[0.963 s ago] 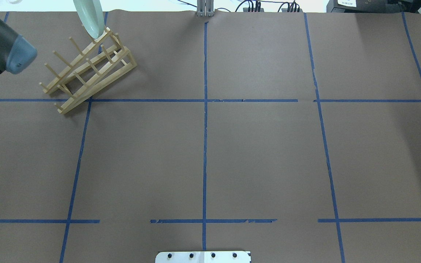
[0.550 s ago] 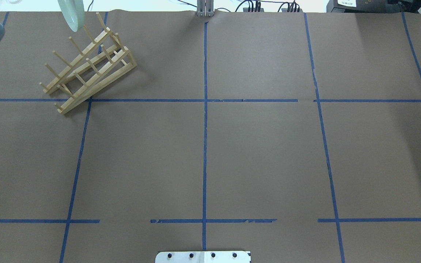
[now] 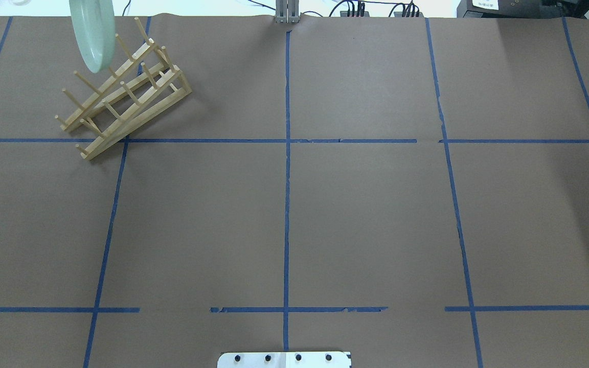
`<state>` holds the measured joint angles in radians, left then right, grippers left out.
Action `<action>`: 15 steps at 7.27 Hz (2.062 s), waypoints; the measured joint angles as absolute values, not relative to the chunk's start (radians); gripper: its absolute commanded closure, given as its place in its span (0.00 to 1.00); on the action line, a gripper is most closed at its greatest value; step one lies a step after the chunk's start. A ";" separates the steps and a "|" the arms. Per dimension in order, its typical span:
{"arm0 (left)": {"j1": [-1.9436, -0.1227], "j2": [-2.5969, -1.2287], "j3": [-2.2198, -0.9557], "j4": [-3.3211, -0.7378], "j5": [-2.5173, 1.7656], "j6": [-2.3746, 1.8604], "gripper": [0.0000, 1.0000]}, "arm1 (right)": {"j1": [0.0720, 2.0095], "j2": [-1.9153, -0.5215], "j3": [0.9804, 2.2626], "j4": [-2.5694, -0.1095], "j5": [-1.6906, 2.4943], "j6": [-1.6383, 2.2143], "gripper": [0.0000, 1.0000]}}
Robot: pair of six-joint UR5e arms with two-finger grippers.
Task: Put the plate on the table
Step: 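Lift the plate upward out of the wooden rack with the left gripper, then swing the plate toward the robot and lower it flat onto the table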
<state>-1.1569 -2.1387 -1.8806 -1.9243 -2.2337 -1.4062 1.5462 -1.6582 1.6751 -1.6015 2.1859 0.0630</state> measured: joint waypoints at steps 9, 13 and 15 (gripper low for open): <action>-0.389 -2.233 -1.781 -1.267 -1.567 -1.112 0.02 | 1.546 -1.658 1.675 -1.601 2.186 0.064 0.00; -0.327 -2.208 -1.809 -1.257 -1.489 -1.112 0.00 | 1.546 -1.658 1.675 -1.602 2.186 0.064 0.00; -0.457 -2.233 -1.936 -1.260 -1.559 -1.069 0.00 | 1.546 -1.658 1.675 -1.602 2.186 0.064 0.00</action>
